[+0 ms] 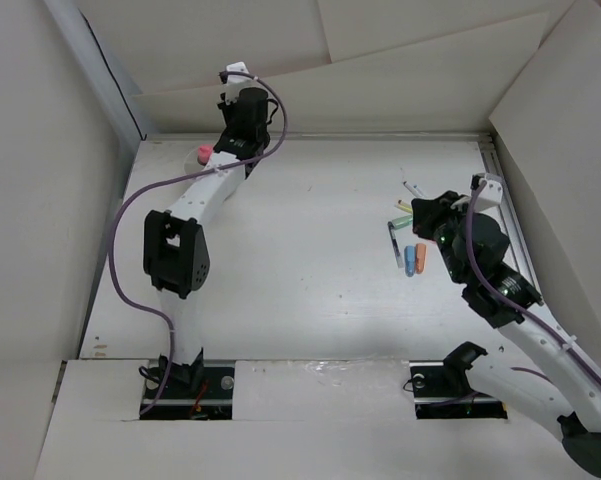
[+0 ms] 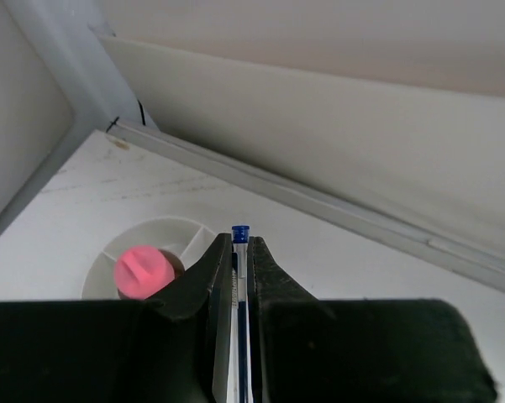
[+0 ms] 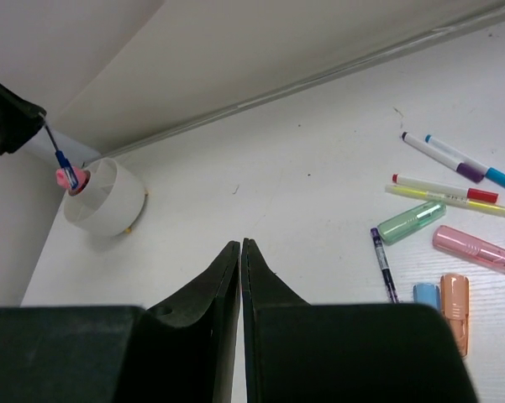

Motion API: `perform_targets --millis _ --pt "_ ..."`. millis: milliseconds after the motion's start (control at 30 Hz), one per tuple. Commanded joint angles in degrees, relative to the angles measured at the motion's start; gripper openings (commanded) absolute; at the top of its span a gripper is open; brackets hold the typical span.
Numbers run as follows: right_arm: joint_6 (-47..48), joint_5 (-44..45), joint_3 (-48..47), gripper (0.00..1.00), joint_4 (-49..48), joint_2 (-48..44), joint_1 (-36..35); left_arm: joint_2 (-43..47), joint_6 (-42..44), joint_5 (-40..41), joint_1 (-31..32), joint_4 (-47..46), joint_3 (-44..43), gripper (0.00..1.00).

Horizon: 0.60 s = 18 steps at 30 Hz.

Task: Sort the stationery into containers
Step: Place the stationery into the container

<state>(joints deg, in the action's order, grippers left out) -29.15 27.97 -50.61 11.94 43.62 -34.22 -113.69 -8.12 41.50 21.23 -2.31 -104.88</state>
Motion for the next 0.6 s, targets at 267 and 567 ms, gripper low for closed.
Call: perform_targets --millis 267,567 --pt "0.3 -1.6 -1.2 0.10 -3.9 2.0 -0.1 -12.4 6.8 0.9 -5.8 -6.1 -14.6 0.00" --pt "0.3 -1.6 -0.6 0.10 -5.1 3.1 -0.6 -19.1 17.2 3.1 -6.9 -14.7 -21.0 0.00"
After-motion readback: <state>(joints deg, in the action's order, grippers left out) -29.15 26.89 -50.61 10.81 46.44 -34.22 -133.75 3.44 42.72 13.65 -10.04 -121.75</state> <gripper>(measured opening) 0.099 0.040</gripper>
